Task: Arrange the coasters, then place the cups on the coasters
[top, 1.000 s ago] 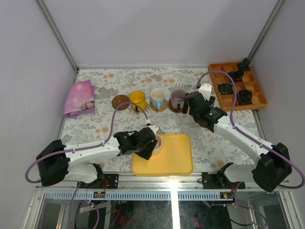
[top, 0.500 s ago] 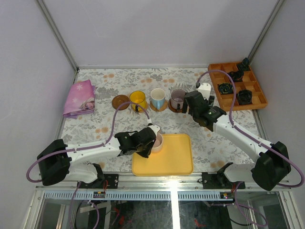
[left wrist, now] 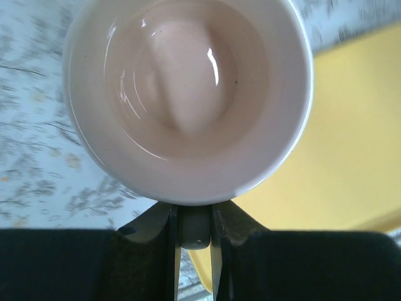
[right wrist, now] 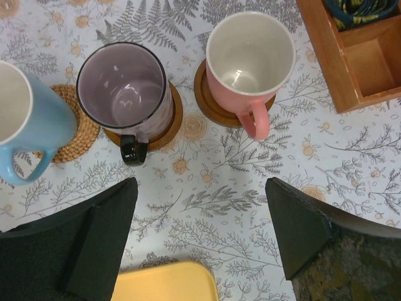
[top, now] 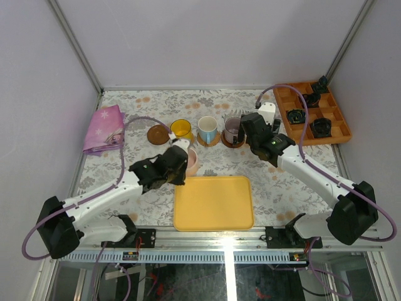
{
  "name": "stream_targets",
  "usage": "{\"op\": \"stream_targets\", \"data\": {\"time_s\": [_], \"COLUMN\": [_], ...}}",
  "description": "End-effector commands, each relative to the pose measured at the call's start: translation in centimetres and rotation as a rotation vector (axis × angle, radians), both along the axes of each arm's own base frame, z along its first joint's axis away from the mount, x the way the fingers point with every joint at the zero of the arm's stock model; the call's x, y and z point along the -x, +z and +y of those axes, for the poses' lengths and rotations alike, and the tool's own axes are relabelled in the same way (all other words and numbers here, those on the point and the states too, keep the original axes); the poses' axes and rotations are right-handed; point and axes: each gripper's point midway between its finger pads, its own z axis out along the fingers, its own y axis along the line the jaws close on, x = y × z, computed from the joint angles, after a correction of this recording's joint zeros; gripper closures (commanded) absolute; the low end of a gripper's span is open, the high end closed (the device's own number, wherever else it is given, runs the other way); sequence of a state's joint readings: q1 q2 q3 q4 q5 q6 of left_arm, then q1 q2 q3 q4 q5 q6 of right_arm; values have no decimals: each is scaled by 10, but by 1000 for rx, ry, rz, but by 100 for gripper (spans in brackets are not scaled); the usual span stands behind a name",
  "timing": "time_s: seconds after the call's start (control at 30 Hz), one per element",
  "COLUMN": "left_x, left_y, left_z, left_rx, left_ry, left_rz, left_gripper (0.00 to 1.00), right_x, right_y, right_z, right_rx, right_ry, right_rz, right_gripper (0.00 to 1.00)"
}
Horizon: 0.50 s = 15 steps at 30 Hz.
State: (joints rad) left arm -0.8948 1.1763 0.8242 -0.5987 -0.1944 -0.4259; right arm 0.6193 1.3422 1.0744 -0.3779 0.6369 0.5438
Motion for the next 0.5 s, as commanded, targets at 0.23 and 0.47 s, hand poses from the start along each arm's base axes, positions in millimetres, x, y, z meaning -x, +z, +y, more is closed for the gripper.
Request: {"op": "stream_targets", "data": {"time_s": [0.23,0.47], "left_x": [-114,-180], "left_y": [70,81], "left_z": [78,117], "left_rx": [-8,104], "left_ry": [362,563], "left_rz": [-221,-265], "left_gripper": [100,100], "right_x": [-51,-75], "right_y": [50,66], "right_z": [20,33], "right_rx": [4,37], "right_ry": [-2,30], "right_rz": [-148,-174], "right_gripper": [9,9]}}
